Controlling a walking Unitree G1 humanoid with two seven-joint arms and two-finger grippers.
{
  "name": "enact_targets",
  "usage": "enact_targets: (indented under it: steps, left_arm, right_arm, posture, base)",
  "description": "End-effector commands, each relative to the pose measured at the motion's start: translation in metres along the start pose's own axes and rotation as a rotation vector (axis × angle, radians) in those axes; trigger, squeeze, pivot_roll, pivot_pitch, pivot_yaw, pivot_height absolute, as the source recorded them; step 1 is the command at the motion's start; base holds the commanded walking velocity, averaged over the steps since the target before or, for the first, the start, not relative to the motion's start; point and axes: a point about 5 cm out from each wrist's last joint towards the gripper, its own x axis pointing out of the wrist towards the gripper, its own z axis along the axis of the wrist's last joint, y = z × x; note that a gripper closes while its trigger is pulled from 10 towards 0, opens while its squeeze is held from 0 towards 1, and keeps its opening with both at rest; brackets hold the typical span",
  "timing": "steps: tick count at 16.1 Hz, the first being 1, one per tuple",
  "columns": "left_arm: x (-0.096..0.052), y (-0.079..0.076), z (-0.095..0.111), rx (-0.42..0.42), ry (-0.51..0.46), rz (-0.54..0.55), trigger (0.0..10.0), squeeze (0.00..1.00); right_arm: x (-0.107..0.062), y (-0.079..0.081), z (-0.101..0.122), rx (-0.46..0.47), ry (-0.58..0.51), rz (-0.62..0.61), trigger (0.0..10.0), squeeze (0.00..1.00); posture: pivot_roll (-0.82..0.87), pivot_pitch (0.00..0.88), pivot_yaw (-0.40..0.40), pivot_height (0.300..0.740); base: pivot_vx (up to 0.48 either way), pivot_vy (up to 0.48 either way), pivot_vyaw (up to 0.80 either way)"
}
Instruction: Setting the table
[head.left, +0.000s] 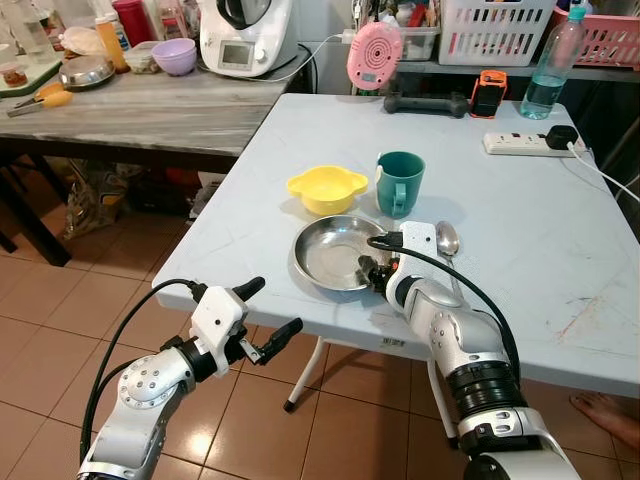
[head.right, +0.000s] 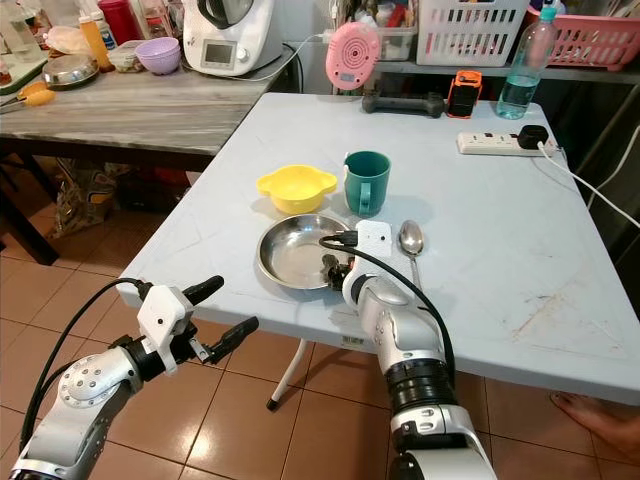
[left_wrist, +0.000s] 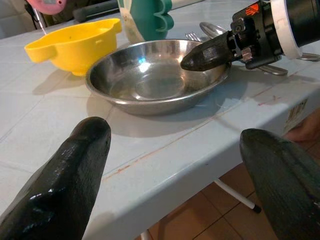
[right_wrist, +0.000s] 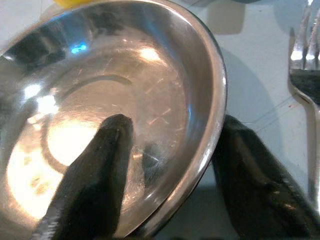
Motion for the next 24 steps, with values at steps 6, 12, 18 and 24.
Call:
enact_targets:
  steps: [6, 12, 18, 24]
  left_arm:
    - [-0.004, 0.0, -0.002, 0.017, 0.023, -0.015, 10.0, 0.0]
    - [-0.003, 0.0, -0.003, 0.019, 0.025, -0.015, 10.0, 0.0]
    - [-0.004, 0.0, -0.002, 0.018, 0.021, -0.018, 10.0, 0.0]
    - [-0.015, 0.043, -0.006, -0.092, 0.003, 0.404, 10.0, 0.0]
  right_arm:
    - [0.002, -0.001, -0.016, 0.004, 0.09, -0.005, 0.0, 0.0]
    - [0.002, -0.002, -0.019, 0.024, 0.11, 0.002, 0.0, 0.0]
    - [0.001, -0.006, -0.02, 0.043, 0.121, 0.004, 0.0, 0.0]
    - [-0.01, -0.004, 0.007, 0.072, -0.127, 0.068, 0.0, 0.0]
  posture:
    - [-0.14, 0.047, 0.06, 0.74]
    - [-0.13, 0.036, 0.053, 0.74]
    - [-0.14, 0.03, 0.056, 0.74]
    - [-0.15, 0.012, 0.054, 0.74]
  base:
    - [0.0, 0.0, 0.0]
    - [0.0, 0.0, 0.0]
    - [0.0, 0.0, 0.0]
    - [0.0, 0.0, 0.0]
